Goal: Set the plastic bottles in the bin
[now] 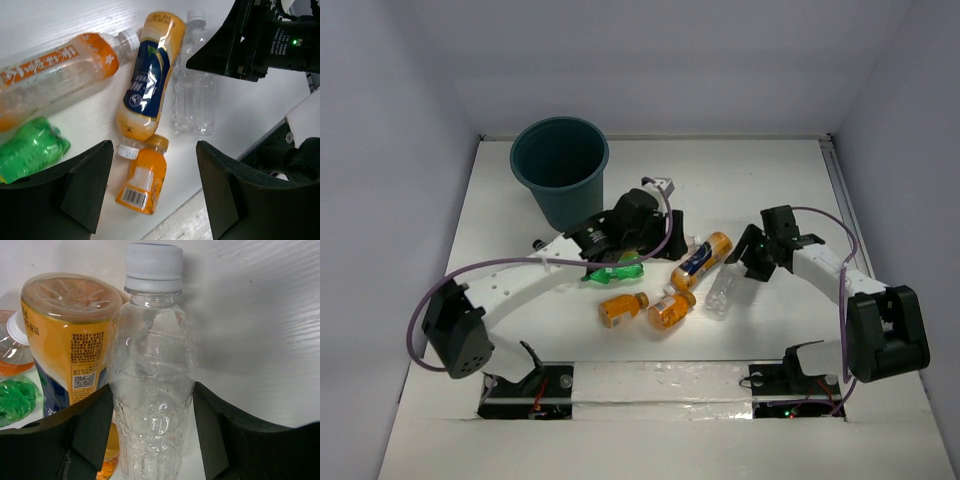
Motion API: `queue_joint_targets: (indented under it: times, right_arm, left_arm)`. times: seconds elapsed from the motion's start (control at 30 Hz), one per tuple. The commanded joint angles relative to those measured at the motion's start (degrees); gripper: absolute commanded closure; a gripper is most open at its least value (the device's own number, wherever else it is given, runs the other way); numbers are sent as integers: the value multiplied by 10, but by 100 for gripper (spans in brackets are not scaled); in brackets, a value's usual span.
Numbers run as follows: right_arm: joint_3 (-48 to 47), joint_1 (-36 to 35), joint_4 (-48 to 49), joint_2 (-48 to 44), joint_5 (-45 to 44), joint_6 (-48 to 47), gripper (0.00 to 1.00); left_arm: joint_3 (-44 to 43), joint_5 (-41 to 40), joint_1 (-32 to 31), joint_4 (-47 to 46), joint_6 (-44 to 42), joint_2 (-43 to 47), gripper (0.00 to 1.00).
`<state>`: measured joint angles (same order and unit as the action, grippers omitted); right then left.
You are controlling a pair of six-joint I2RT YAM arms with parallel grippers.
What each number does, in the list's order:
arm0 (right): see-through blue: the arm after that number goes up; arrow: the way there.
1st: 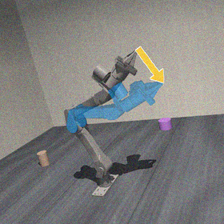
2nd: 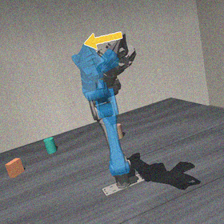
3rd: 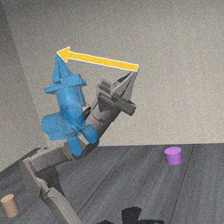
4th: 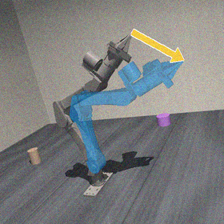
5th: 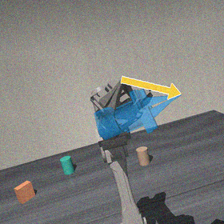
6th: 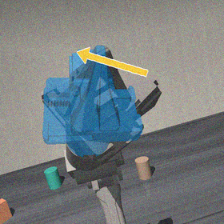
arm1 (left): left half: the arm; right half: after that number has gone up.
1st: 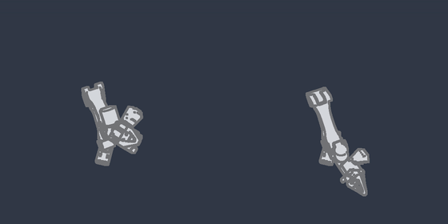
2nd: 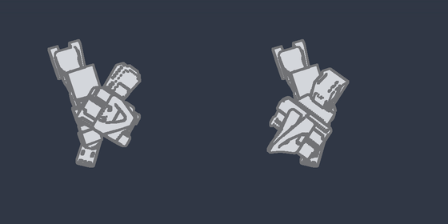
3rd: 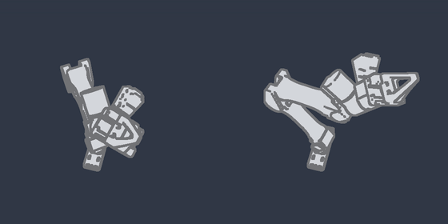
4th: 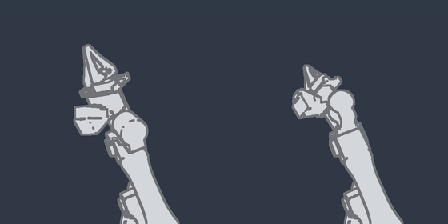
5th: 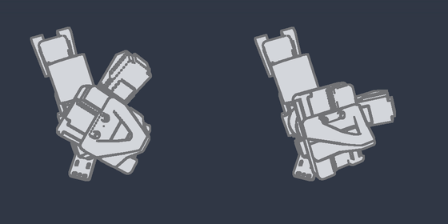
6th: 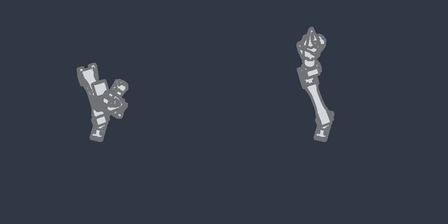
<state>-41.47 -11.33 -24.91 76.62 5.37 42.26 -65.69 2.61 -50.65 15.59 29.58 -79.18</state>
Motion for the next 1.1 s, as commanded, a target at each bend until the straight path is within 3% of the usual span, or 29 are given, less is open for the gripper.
queue_joint_targets:
  times: [0.0, 0.2, 0.33, 0.73, 1.07]
  right_arm:
    - [-11, 2, -22, 26, -1, -10, 42]
    - [-28, 2, -88, -25, -48, -25, 49]
    - [-53, 2, -142, -118, -87, -38, 50]
    - [-100, 2, -263, -275, -95, -33, 52]
    - [-130, 2, -334, -357, -77, -34, 51]
  left_arm:
    - [-61, 11, -2, -32, -55, -47, 34]
    - [-139, 24, -2, -29, -95, -156, 34]
    - [-191, 42, -2, -43, -110, -211, 34]
    - [-306, 53, -25, -16, -139, -349, 34]
    - [-433, 16, -41, 44, -163, -469, 23]
